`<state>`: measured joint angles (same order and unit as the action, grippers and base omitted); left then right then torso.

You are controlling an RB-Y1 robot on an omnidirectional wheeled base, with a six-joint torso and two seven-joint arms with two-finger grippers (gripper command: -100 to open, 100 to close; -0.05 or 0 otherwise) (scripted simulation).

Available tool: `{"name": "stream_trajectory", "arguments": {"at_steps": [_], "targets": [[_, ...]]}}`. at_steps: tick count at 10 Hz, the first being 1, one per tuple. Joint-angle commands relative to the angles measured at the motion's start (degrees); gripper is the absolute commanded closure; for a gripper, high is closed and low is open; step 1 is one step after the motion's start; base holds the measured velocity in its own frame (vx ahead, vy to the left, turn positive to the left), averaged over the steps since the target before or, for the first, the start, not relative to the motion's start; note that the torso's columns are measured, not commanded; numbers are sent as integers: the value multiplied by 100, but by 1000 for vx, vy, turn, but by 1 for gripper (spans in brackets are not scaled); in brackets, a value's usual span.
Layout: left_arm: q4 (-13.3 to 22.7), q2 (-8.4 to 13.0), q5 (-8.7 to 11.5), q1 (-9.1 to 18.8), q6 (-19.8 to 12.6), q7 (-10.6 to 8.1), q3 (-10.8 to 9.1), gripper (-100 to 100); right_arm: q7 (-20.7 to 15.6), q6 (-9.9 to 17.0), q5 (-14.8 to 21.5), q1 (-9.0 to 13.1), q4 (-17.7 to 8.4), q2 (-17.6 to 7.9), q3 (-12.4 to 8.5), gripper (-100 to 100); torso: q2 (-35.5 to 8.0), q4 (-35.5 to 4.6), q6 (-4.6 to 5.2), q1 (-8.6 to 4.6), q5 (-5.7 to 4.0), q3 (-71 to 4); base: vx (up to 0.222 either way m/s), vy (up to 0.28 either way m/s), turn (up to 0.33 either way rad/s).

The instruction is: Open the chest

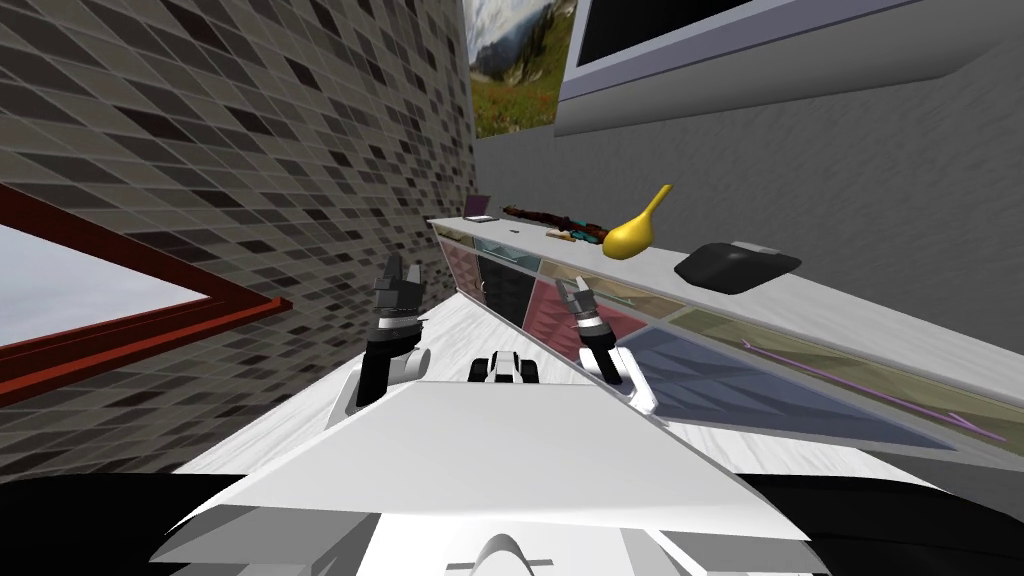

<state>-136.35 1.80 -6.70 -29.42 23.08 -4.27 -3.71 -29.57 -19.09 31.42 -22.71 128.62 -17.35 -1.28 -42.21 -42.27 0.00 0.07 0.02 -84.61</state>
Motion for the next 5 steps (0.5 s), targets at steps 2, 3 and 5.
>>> {"name": "stream_trajectory", "arguments": {"at_steps": [2, 3, 5], "targets": [[0, 0, 0, 0, 0, 0, 0, 0, -458, 82, 414, 97, -96, -73, 33, -100, -6, -1, 0, -5, -1, 3, 46, 70, -85], [0, 0, 0, 1, 0, 0, 0, 0, -675, 132, 648, 167, -168, -122, 58, -100, -9, -2, -2, -10, -2, 5, 50, 61, -91], [0, 0, 0, 1, 0, 0, 0, 0, -948, 183, 906, 242, -245, -168, 87, -100, -10, -2, -1, -11, -3, 5, 52, 66, -73]]}}
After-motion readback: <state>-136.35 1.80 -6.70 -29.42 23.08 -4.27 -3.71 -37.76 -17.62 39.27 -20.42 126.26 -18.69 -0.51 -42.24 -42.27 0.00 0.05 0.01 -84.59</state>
